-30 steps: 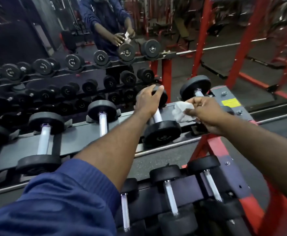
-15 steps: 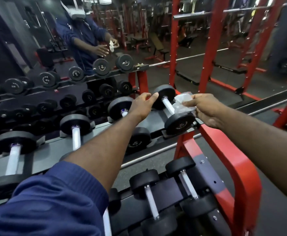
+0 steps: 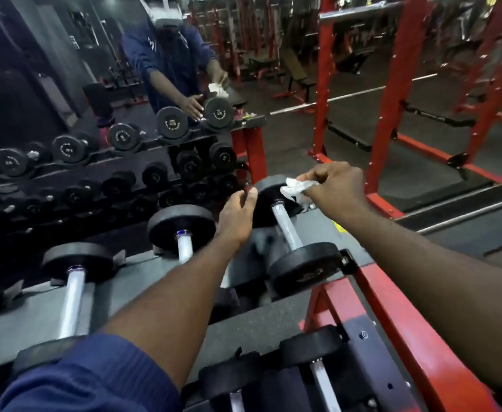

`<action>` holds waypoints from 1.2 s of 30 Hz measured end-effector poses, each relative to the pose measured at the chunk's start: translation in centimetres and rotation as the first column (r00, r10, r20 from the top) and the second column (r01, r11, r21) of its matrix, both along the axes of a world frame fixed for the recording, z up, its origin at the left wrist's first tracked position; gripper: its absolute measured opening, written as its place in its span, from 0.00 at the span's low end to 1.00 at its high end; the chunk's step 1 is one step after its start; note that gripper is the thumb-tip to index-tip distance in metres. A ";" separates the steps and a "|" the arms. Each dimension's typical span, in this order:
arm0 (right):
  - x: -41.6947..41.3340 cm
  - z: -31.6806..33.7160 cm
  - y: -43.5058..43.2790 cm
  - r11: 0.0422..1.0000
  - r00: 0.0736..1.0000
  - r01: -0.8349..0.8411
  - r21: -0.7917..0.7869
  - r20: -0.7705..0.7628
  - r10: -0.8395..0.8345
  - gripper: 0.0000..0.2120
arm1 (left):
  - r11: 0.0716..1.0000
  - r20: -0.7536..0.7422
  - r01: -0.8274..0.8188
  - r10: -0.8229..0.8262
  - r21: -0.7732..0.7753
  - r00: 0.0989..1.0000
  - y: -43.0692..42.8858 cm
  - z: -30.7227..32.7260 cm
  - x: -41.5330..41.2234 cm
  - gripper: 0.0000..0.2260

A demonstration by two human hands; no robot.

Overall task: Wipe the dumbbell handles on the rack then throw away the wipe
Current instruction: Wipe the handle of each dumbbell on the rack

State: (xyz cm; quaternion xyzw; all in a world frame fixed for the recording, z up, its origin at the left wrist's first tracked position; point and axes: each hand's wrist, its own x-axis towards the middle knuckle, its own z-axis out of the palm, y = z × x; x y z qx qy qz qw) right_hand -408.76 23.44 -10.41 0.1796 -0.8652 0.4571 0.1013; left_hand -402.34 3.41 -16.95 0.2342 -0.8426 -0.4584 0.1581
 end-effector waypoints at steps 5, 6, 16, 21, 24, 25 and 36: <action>-3.4 -5.7 -5.1 0.984 0.996 -0.052 0.172 -0.063 0.063 0.05 | 0.998 0.013 -0.054 0.054 -0.015 0.998 -1.2 -3.1 -3.7 0.23; -3.5 -6.5 -5.6 0.982 0.997 -0.049 0.180 -0.049 0.059 0.06 | 0.998 0.008 -0.057 0.057 -0.025 0.998 -1.3 -3.5 -3.8 0.24; -1.6 -6.2 -6.6 0.850 0.936 -0.161 0.502 -0.195 0.293 0.14 | 0.991 -0.094 -0.051 0.040 -0.127 0.995 -2.2 -5.3 -4.8 0.39; -1.7 -5.7 -6.1 0.957 0.985 -0.067 0.282 -0.136 0.109 0.17 | 0.986 -0.112 -0.044 0.026 -0.163 0.993 -1.7 -4.8 -4.3 0.36; -3.1 -6.6 -5.4 0.953 0.998 0.018 0.302 -0.064 0.002 0.20 | 0.978 -0.073 -0.064 0.050 -0.200 0.996 -1.6 -4.7 -4.2 0.36; -3.1 -6.7 -5.4 0.926 0.998 0.018 0.376 -0.061 0.005 0.17 | 0.976 -0.068 -0.064 0.051 -0.207 0.996 -1.6 -4.8 -4.2 0.37; -2.5 -6.6 -7.1 0.897 0.946 -0.158 0.413 -0.197 0.258 0.16 | 0.976 -0.060 -0.069 0.058 -0.208 0.997 -1.6 -4.9 -4.5 0.41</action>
